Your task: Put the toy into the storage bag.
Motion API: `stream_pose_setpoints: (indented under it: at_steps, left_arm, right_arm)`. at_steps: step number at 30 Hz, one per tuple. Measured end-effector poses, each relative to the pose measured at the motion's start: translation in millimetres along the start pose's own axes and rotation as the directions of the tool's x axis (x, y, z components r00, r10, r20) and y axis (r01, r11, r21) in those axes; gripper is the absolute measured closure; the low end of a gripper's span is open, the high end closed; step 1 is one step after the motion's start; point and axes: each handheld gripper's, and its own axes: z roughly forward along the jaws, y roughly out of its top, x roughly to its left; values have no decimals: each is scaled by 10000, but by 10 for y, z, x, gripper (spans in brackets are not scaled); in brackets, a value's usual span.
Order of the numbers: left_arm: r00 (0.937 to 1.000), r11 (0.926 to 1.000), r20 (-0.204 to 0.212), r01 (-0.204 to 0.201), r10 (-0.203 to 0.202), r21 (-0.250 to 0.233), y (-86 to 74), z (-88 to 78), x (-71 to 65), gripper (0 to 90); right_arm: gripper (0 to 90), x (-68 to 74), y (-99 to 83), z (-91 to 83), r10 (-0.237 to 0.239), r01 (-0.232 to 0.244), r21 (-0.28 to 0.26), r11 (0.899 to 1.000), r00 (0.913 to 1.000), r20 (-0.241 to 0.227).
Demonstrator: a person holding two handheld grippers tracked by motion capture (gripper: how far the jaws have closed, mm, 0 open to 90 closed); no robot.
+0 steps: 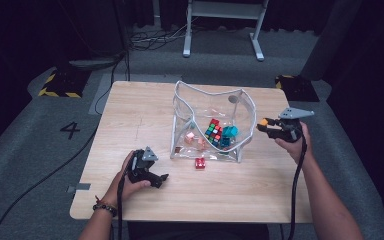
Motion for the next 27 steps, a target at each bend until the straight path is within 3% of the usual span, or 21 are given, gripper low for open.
stream_pose_setpoints:
  at_steps: [6,15,20,27]
  left_arm:
    - [10000,10000,2,0,0,0,0,0,0,0]
    - [10000,10000,2,5,-5,-5,0,0,0,1]
    - [10000,10000,3,0,0,-4,0,0,0,0]
    - [10000,10000,8,15,-15,-1,0,0,-1,0]
  right_arm:
    - [596,-176,294,-65,165,-150,-445,9989,9993,349]
    - [596,-221,666,-261,-236,294,-1036,9942,9981,568]
    - [596,-183,859,-372,-468,521,-1478,9876,9981,390]
    - [596,-22,1089,-443,-884,865,-1875,9784,9961,-19]
